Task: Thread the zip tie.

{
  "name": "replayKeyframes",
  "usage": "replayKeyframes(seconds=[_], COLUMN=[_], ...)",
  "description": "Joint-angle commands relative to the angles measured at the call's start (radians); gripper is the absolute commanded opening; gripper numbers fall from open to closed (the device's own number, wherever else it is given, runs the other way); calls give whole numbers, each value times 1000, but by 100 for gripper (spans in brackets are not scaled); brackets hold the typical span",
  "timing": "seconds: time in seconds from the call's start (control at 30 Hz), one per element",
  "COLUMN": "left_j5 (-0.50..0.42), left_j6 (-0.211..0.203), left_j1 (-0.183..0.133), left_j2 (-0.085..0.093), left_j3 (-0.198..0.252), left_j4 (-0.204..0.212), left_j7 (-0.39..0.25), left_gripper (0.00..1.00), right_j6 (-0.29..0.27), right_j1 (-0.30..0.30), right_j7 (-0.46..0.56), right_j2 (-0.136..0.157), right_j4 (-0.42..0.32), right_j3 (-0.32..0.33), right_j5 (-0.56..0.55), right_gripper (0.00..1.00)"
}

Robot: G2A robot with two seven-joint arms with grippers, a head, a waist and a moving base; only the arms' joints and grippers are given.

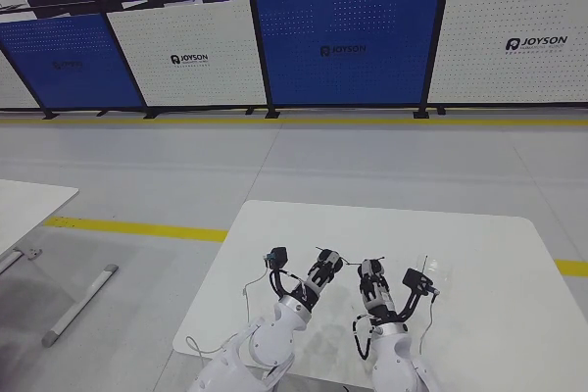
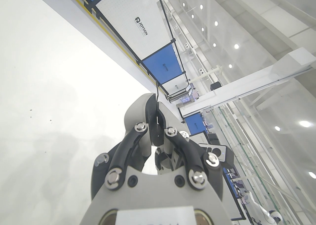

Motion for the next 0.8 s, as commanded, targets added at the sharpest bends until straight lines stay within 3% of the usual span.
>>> replayKeyframes(seconds=[0.0, 0.23, 0.33, 0.43, 0.6, 0.7, 0.73, 0.77], left_j5=[2, 1, 5, 14, 27, 34, 38, 39], left_j6=[0, -3, -1, 2, 6, 12, 14, 16], left_j1=[1, 5, 6, 6, 5, 4, 2, 1], left_j2=[-1, -3, -4, -4, -5, -6, -6, -7], left_j3=[-1, -6, -8, -7, -8, -6, -5, -4], left_j4=[0, 1, 1, 5, 11, 10, 11, 10], left_j7=[-1, -16, -17, -29, -41, -45, -47, -48], left_gripper=[0, 0, 24, 30, 24, 13, 5, 4], right_j6=[4, 13, 21, 28, 36, 42, 43, 44], right_j1=[-1, 2, 2, 3, 8, 11, 12, 13], right_j7=[1, 6, 0, -3, -2, -6, -7, -9], right_j2=[0, -3, -4, -5, -7, -8, -9, -9], right_j4=[-1, -2, -1, -2, 2, 6, 7, 9], right_j3=[0, -3, -3, -5, -4, -7, -7, -8], right_j5=[-3, -3, -9, -13, -18, -24, -26, -28], right_gripper=[0, 0, 0, 0, 0, 0, 0, 0])
